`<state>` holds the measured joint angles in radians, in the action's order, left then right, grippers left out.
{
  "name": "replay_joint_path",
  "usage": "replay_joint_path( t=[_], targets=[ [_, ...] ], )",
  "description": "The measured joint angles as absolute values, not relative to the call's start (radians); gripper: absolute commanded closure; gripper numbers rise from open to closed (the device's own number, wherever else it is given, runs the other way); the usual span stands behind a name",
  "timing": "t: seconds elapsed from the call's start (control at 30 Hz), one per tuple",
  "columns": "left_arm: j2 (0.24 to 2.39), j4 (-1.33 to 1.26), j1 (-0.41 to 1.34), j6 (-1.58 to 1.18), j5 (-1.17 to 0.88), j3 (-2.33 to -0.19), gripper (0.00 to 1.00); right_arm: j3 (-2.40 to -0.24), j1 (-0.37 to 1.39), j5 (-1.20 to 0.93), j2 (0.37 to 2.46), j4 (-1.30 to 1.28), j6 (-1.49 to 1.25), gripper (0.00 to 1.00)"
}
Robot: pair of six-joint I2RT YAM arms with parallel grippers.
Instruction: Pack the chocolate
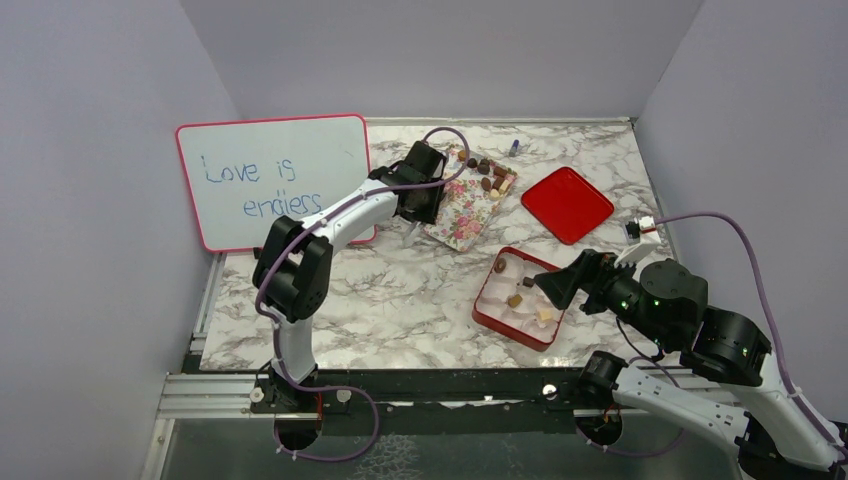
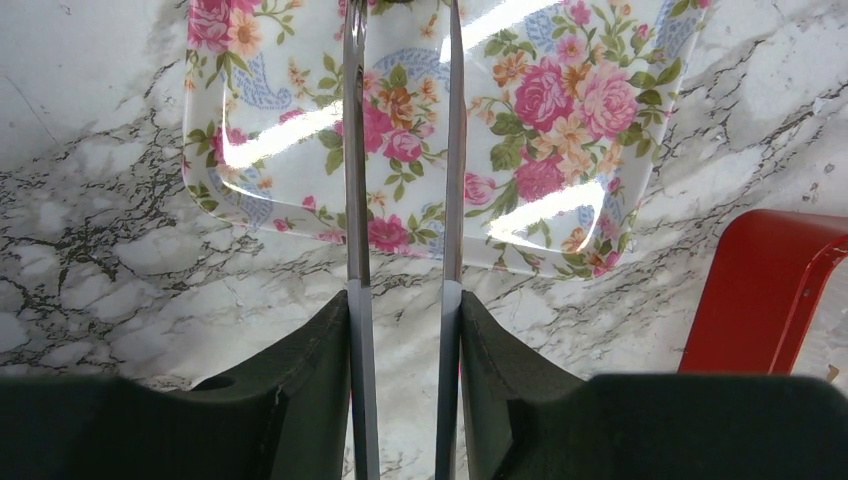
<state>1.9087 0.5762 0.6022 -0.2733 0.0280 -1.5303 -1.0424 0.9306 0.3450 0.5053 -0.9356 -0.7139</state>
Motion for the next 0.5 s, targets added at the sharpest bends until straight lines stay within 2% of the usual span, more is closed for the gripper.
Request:
replay_joint_path(
  t=[0.5],
  targets=[
    [1.818,0.584,0.617,-0.291,0.028,-1.489,0.68,-1.042,0.931,0.345,0.505,-0.936,-0.714,0.06]
  ],
)
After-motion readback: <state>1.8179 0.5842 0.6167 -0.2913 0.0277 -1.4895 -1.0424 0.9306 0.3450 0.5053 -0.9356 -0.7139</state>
